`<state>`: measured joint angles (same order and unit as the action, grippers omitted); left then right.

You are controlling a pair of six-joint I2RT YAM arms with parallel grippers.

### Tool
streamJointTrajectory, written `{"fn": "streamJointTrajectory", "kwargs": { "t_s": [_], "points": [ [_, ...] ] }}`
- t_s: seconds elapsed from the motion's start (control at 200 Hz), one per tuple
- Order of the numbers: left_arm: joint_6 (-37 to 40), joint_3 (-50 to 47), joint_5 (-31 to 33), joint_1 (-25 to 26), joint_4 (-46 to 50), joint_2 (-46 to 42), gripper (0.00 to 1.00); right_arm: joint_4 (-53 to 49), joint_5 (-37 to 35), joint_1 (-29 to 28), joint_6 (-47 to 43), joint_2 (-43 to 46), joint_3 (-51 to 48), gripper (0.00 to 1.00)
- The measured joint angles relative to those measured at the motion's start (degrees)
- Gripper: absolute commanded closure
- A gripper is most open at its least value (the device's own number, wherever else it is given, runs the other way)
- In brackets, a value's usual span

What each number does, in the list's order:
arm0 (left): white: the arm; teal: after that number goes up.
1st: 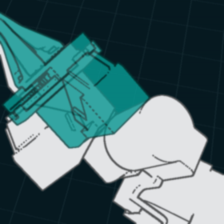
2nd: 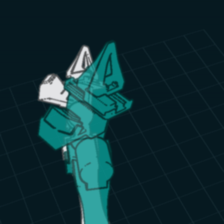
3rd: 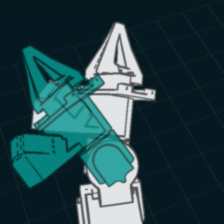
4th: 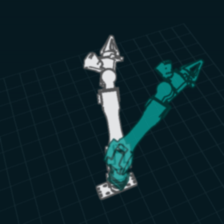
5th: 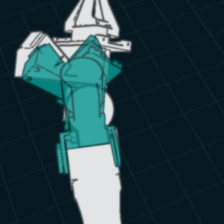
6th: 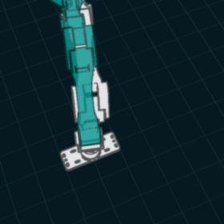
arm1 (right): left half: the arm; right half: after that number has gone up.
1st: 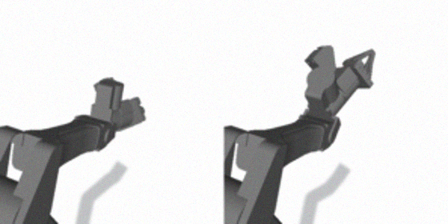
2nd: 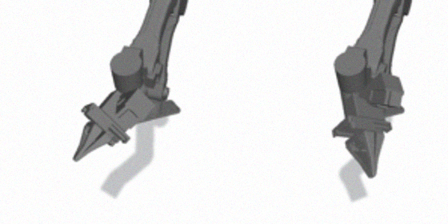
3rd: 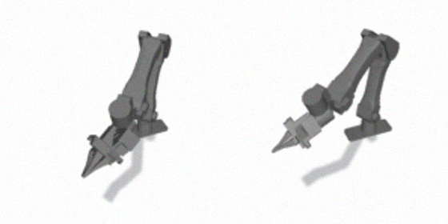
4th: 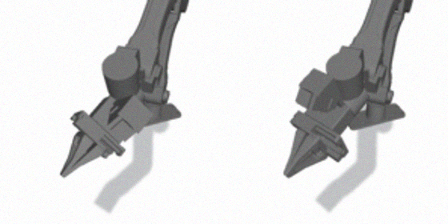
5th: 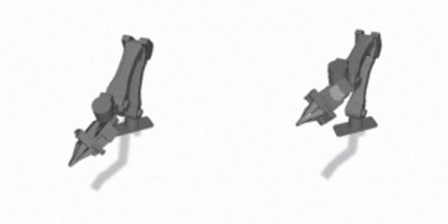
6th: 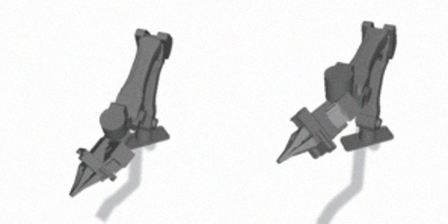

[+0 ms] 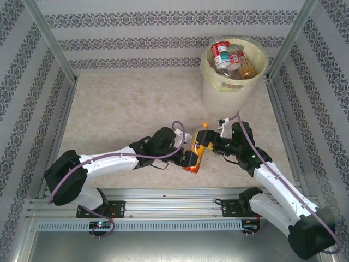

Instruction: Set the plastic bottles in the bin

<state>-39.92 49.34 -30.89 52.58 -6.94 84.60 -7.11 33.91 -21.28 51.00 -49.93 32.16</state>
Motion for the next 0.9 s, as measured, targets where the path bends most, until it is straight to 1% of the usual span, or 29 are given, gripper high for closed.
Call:
{"fn": "streamJointTrajectory", "kwargs": {
  "t_s": [0.19,0.28,0.435,0.6,0.709,0.764,0.899],
  "points": [
    [0.39,0.00,0.02,0.35,-0.02,0.00,0.37,-0.57,-0.44,0.00,-0.35,0.17,0.02,0.35],
    [0.76,0.00,0.04,0.42,-0.09,0.00,0.30,-1.75,-0.72,0.00,-0.70,0.68,0.37,0.38],
    [2.16,0.22,0.15,0.70,-2.27,-0.02,0.16,-5.70,-2.21,0.00,-2.40,2.60,2.86,0.38],
    [4.24,1.46,1.09,0.72,-4.24,-0.02,0.09,-11.65,-3.89,0.15,-5.88,4.50,7.85,0.38],
    [6.84,2.21,1.64,0.72,-6.03,-0.52,0.02,-16.55,-5.38,0.96,-8.79,5.29,11.93,0.39],
    [8.15,2.58,2.05,0.72,-6.73,-0.92,0.00,-19.06,-6.19,1.60,-10.23,5.55,14.05,0.38],
    [11.74,3.85,2.86,0.72,-8.63,-1.73,0.00,-24.81,-8.46,3.21,-13.94,5.64,19.80,0.38]
  ]
}}
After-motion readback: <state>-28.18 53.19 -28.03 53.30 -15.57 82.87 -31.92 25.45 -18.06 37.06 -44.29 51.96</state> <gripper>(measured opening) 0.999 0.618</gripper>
